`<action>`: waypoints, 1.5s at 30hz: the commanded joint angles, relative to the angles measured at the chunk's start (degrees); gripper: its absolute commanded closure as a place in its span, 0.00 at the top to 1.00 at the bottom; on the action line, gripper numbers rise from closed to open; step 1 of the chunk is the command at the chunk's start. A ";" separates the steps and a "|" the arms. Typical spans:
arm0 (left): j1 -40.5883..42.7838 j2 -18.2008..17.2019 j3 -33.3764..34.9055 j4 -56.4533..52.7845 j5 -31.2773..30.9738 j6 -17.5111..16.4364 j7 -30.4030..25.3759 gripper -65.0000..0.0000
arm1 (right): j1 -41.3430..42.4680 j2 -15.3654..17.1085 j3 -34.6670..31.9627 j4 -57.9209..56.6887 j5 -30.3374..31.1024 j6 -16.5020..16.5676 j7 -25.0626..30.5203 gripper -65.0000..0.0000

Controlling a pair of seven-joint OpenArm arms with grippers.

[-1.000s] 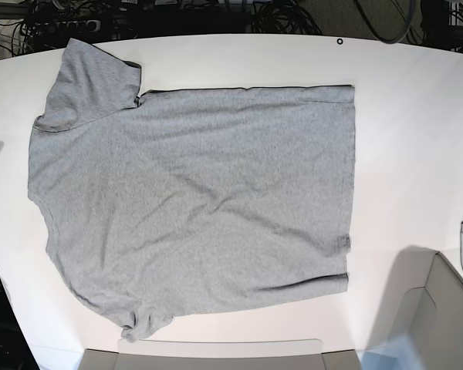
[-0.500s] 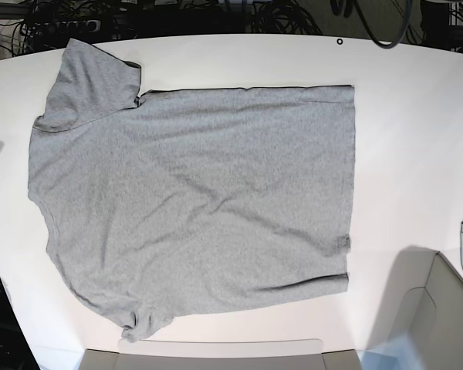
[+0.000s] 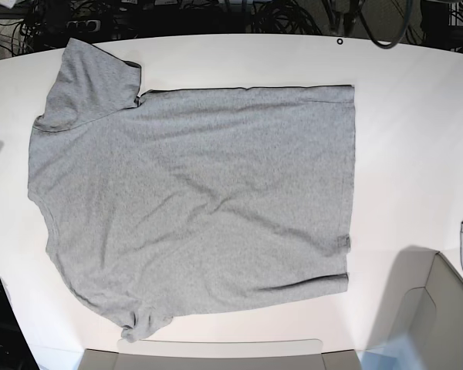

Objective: Fold the T-shirt properly
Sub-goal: 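Move both grippers down to the shirt's shoulder corners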

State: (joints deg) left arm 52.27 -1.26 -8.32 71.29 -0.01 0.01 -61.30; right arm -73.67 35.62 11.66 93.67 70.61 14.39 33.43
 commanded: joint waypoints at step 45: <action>1.14 -0.11 2.82 8.23 -0.38 -0.05 4.64 0.22 | 33.19 -19.40 16.52 -16.26 -13.42 12.20 -52.46 0.42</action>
State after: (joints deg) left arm 52.56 -1.41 -5.58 78.56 -0.05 0.01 -54.22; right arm -39.22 15.86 28.38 77.76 60.25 28.77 -15.33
